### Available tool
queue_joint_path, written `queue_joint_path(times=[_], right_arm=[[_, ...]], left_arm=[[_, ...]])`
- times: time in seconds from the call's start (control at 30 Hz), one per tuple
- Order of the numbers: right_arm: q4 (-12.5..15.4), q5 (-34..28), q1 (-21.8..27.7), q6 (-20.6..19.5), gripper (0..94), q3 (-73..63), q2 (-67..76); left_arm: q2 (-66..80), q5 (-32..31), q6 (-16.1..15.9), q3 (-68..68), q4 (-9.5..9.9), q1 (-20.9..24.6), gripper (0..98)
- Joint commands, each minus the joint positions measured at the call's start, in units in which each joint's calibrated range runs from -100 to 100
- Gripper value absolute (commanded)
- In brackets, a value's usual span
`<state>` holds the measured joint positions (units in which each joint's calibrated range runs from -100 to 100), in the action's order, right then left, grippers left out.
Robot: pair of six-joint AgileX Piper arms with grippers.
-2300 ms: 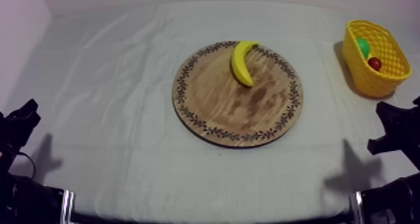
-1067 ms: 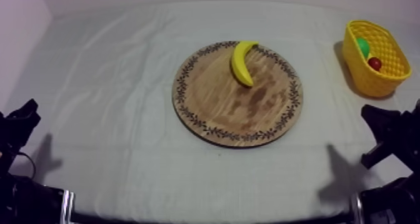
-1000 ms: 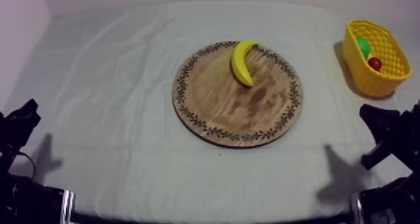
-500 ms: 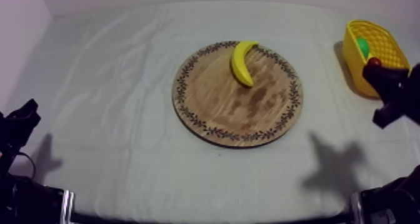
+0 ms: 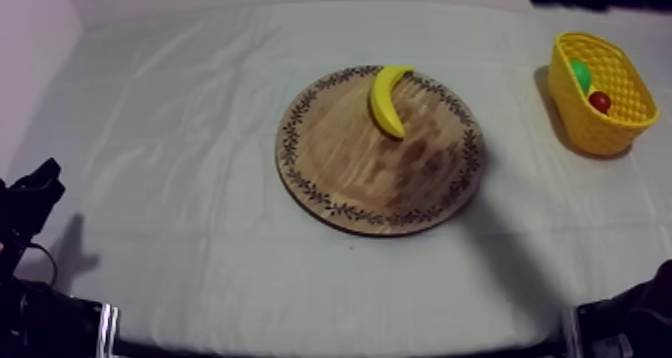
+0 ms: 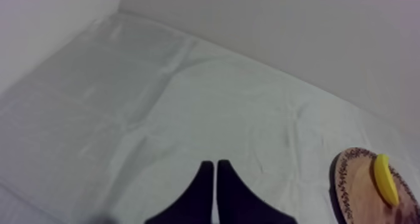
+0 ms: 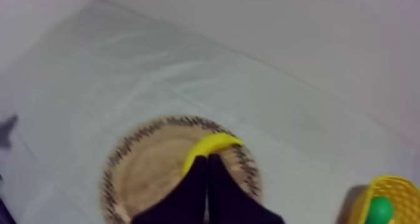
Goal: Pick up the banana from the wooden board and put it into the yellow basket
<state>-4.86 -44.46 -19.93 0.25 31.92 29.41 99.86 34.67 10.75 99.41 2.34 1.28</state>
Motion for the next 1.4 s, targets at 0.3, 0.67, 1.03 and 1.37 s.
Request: queue_joint_path(times=[0.3, 0.67, 1.03, 1.37], right_arm=[[-2.56, -4.97, -1.88, -12.59, 0.7, -23.87, -29.01], [-3.62, -11.77, -4.05, -14.91, 5.9, -26.56, -38.08], [-5.38, -18.42, -3.16, -15.55, 70.3, -27.53, -39.77], [-4.81, -20.49, -1.61, -15.66, 85.2, -28.13, -39.82]], left_arm=[[-0.03, 0.02, -0.01, 0.04, -0.02, -0.01, 0.1], [-0.03, 0.02, 0.01, 0.04, -0.02, -0.01, 0.1], [-0.03, 0.02, 0.02, 0.04, -0.02, -0.01, 0.1], [-0.03, 0.02, 0.02, 0.04, -0.02, -0.01, 0.1]])
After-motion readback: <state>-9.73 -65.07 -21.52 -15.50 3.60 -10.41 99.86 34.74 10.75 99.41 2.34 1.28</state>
